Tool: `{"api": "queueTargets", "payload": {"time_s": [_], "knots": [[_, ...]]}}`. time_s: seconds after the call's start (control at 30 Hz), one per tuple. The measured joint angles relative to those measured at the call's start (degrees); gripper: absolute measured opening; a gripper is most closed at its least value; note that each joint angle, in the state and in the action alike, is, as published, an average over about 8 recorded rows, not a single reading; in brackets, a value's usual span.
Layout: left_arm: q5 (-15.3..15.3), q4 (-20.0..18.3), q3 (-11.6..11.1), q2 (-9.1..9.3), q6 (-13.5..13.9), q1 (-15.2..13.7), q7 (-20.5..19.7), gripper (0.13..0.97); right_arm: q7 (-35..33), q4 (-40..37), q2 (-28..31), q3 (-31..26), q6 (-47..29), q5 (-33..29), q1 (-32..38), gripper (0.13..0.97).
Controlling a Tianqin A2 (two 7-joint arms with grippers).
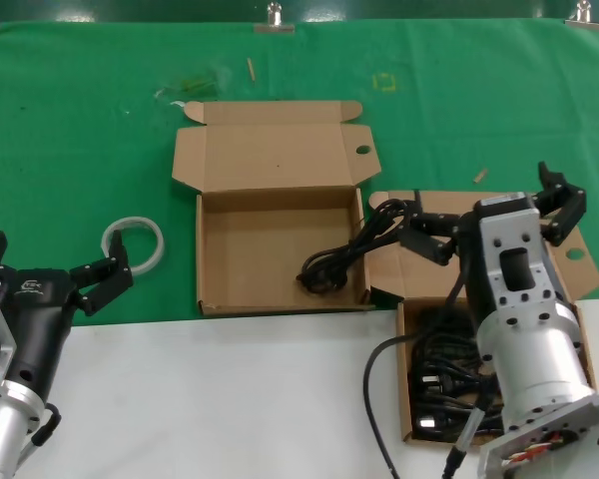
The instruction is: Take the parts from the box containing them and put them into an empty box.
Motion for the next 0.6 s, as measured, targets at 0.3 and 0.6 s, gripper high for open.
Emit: {"api": "queueTargets", "payload": {"time_s": [0.3, 0.6], "knots": [[-0.01, 0.00, 0.00, 0.00, 0.00, 0.00, 0.00, 0.965, 8.79, -3.12, 0.00, 3.48, -6.54, -5.25, -0.94, 0.966], [-0.01, 0.00, 0.00, 0.00, 0.00, 0.00, 0.00, 0.965, 17.55, -6.24, 0.00, 6.95, -13.06, -10.50, -1.88, 0.966]]}}
